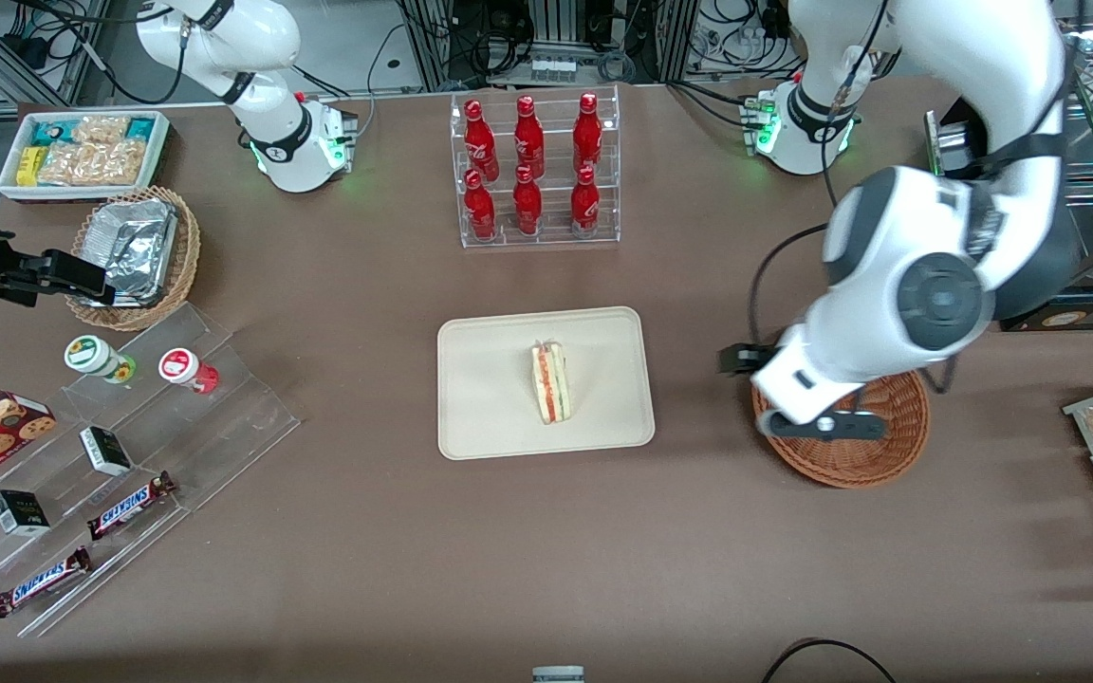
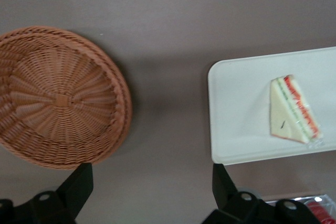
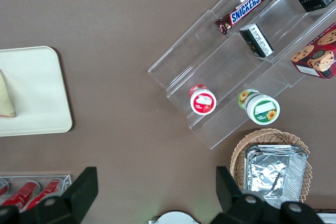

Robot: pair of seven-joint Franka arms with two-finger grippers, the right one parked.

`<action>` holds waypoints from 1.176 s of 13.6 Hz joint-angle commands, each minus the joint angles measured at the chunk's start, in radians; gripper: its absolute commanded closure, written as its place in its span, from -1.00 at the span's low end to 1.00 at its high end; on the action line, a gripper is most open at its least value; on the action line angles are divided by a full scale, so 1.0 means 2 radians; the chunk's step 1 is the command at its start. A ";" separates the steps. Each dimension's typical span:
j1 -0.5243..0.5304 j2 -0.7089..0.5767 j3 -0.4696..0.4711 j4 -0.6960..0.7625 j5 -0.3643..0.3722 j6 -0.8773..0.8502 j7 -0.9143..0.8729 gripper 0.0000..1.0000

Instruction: Place sandwich from basket to tray

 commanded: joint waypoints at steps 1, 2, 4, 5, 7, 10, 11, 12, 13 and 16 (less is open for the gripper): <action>0.036 -0.063 -0.005 -0.069 0.001 -0.001 0.055 -1.00; 0.044 -0.076 -0.005 -0.081 0.001 -0.004 0.068 -1.00; 0.061 -0.099 -0.005 -0.092 0.004 -0.027 0.088 -1.00; 0.064 -0.109 -0.004 -0.093 0.007 -0.035 0.091 -1.00; 0.075 -0.140 0.007 -0.112 0.008 -0.040 0.092 -1.00; 0.102 -0.168 0.008 -0.113 0.025 -0.053 0.093 -1.00; 0.111 -0.176 0.004 -0.111 0.038 -0.061 0.093 -1.00; 0.130 -0.182 -0.010 -0.110 0.044 -0.065 0.093 -1.00; 0.152 -0.187 -0.031 -0.108 0.051 -0.066 0.093 -1.00; 0.174 -0.197 -0.043 -0.097 0.083 -0.092 0.110 -1.00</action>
